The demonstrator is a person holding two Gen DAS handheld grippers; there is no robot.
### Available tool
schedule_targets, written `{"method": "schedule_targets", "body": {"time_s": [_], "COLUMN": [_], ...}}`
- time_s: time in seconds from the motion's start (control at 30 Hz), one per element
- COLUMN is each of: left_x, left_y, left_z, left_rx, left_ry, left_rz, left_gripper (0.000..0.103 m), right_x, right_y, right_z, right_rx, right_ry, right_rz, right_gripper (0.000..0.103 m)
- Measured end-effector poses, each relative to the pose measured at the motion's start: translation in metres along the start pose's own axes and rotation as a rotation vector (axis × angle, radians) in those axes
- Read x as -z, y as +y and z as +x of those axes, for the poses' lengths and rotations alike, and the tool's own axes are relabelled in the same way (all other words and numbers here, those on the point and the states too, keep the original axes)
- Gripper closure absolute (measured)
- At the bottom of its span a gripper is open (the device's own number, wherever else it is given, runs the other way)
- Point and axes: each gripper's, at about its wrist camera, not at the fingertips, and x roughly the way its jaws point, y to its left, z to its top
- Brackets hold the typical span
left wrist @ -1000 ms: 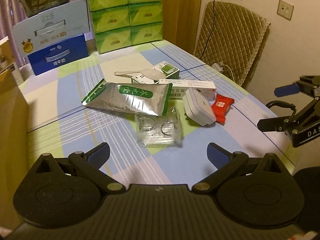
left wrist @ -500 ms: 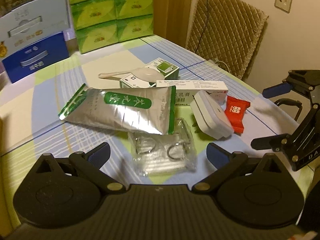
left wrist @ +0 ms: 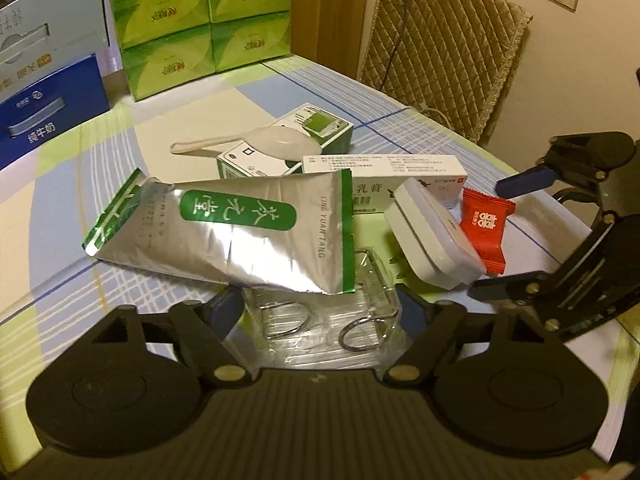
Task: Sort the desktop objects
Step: 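Close left gripper on clear ringed tray while right gripper grasps red candy packet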
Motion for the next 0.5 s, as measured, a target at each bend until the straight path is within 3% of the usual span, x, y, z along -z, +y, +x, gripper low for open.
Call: {"method": "schedule_targets", "body": {"time_s": [0.13, 0.3, 0.5], "left_x": [0.0, 0.004, 0.021], "left_y": [-0.001, -0.002, -0.012], "left_z": [0.001, -0.004, -0.022], "left_rx": [0.001, 0.011, 0.005], "left_ry": [0.002, 0.007, 0.028], "left_rz": [0.001, -0.008, -0.026], "left_gripper": [0.035, 0.039, 0.04], "right_x": [0.0, -0.001, 0.003], "right_y": [-0.002, -0.001, 0.008], "right_z": [0.002, -0.002, -0.016], "right_rx": [-0.013, -0.01, -0.026], "right_ry": [-0.005, 0.005, 0.071], "right_rz": [0.01, 0.021, 0.05], "right_gripper": [0.025, 0.051, 0.06]}}
